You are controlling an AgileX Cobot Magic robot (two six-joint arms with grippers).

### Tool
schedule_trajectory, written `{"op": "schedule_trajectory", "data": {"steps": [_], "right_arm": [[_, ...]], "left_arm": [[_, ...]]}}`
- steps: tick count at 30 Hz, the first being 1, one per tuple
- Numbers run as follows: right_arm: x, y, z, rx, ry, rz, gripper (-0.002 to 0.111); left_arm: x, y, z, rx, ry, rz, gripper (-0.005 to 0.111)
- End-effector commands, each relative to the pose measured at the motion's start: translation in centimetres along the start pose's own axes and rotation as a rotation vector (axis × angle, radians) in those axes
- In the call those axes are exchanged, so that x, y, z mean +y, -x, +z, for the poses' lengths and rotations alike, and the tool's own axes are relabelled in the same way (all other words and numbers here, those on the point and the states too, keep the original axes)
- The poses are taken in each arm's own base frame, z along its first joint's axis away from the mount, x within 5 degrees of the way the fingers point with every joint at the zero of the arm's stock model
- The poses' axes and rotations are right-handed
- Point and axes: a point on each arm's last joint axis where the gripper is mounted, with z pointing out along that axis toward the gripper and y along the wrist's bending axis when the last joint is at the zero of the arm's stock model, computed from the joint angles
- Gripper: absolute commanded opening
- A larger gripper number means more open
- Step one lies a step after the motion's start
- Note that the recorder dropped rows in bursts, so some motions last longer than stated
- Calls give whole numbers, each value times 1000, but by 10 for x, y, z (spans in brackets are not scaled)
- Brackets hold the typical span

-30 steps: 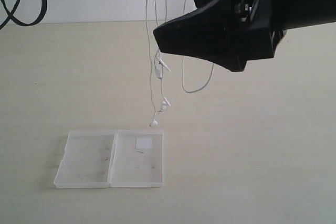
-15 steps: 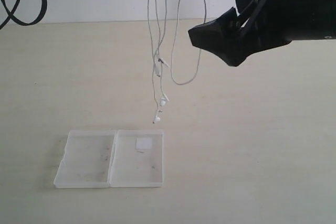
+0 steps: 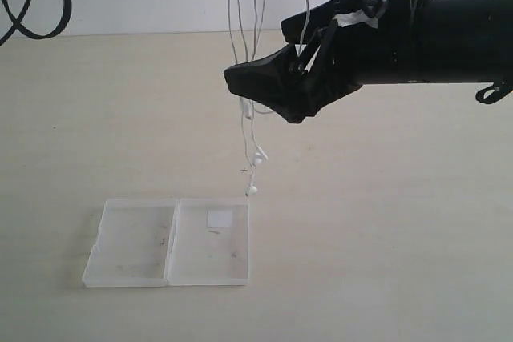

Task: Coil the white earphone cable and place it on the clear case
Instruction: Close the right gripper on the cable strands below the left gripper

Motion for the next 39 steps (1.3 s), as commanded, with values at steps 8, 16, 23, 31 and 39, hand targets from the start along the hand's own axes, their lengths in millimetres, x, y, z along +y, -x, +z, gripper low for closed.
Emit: {"op": "schedule_trajectory", "data": {"steps": [8, 16, 23, 31, 39], "right_arm": [[1, -1, 1, -8, 13, 11, 94], [1, -1, 1, -10, 17, 23, 94], [0, -1, 1, -6, 7, 49, 94], [-2, -2, 1, 4, -20, 49, 94], [-5, -3, 1, 13, -48, 47, 94]], "left_arm": [[0, 4, 0, -20, -2, -5, 0], [0, 4, 0, -20, -4, -5, 0], [0, 4, 0, -20, -4, -5, 0], [0, 4, 0, -28, -7, -11, 0], [-1, 8, 0, -69, -14, -42, 0]]}}
